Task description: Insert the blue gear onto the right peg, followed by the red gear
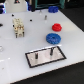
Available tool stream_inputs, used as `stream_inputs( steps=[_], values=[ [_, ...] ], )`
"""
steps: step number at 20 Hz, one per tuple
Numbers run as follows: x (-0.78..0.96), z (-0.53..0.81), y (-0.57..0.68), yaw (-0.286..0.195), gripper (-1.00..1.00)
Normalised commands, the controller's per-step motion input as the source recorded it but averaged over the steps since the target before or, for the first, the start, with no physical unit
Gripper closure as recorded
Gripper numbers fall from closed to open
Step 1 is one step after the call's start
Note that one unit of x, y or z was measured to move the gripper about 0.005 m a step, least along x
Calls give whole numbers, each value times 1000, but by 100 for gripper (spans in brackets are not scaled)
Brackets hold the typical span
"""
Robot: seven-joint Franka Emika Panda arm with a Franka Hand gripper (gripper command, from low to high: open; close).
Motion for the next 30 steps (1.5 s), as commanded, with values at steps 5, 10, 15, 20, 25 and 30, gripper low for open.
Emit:
stream_inputs(
  steps=[5, 10, 15, 20, 25, 30],
  values=[
    [-285, -271, 595, 0, -100],
    [-170, -401, 467, 0, -100],
    [-105, -513, 360, 0, -100],
    [-61, -539, 176, 0, -100],
    [-144, -518, 26, 0, -100],
    [-151, -401, -11, 0, -100]
  ],
)
